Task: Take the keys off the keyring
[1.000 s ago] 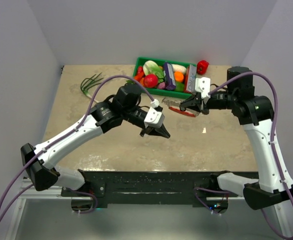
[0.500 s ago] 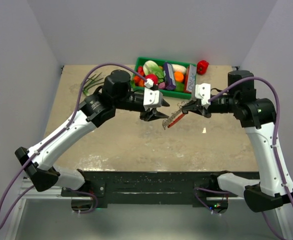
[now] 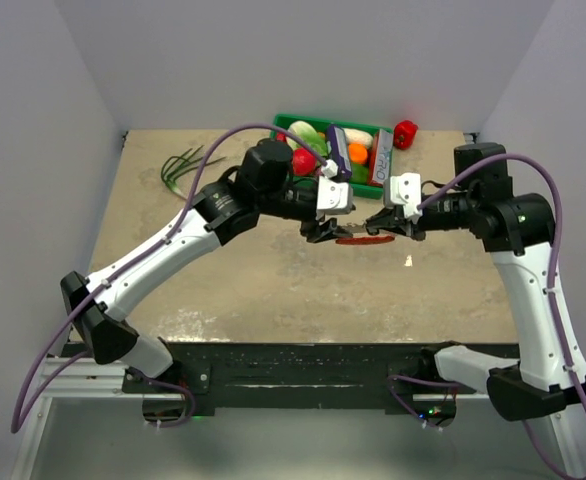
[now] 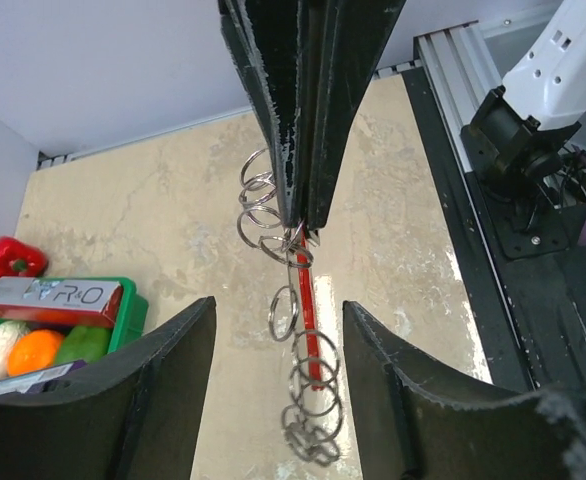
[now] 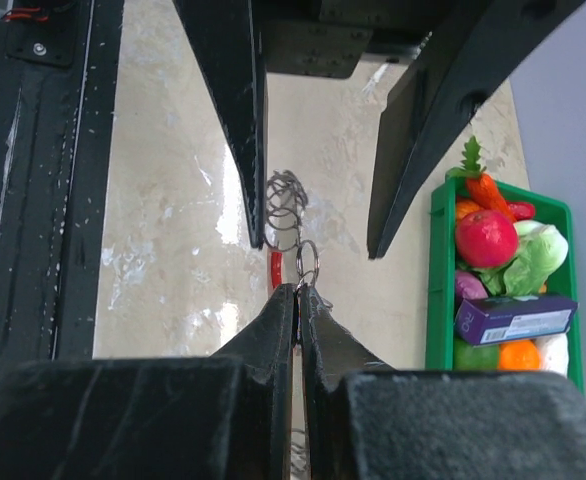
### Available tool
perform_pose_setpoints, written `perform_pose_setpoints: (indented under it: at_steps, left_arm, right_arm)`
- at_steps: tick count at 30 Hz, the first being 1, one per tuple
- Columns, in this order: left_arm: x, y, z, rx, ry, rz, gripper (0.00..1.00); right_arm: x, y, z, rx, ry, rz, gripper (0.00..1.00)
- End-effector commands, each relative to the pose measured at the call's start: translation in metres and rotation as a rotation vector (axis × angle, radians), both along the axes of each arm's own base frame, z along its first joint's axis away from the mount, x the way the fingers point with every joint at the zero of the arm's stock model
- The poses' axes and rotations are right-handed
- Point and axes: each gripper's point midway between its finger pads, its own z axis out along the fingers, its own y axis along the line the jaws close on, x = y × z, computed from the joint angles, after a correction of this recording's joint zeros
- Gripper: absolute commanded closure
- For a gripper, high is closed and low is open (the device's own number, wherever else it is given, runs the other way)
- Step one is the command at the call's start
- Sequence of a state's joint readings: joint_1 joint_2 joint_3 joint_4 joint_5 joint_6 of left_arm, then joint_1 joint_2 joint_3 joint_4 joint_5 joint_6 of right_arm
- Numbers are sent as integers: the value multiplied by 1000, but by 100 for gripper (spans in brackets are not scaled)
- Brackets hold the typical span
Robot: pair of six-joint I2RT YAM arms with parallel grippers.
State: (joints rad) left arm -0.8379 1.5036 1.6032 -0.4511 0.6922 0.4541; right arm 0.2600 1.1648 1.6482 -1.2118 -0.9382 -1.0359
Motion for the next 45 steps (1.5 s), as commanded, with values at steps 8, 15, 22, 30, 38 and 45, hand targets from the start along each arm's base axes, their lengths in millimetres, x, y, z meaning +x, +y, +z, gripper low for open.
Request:
perform_pose_setpoints:
  at_steps: [8,15,22,30,38,45]
  left_arm:
    - [-10,-6,36,-64,-79,-68,43]
    - [-7,-6,37,-66,-93,-57,48]
    - [-10,-3,27,-51,-111,-80,54]
    - [-21,12,15,-17,-153,-124,61]
    - [-15,10,-3,-1,-150,-136,60]
    - [-23,4,6,-26,-133,-200,60]
  right_arm:
    - [-14,-8,3,-75,-41,64,100]
    - [-14,-2,-7,-137,-37,86,100]
    - [-28,13,-4,-127,-15,146,100]
    - [-34,15,-2,-129,-26,160,100]
    - [-41,19,-9,-138,-9,184,100]
    - [-46,21,-9,-126,4,204,100]
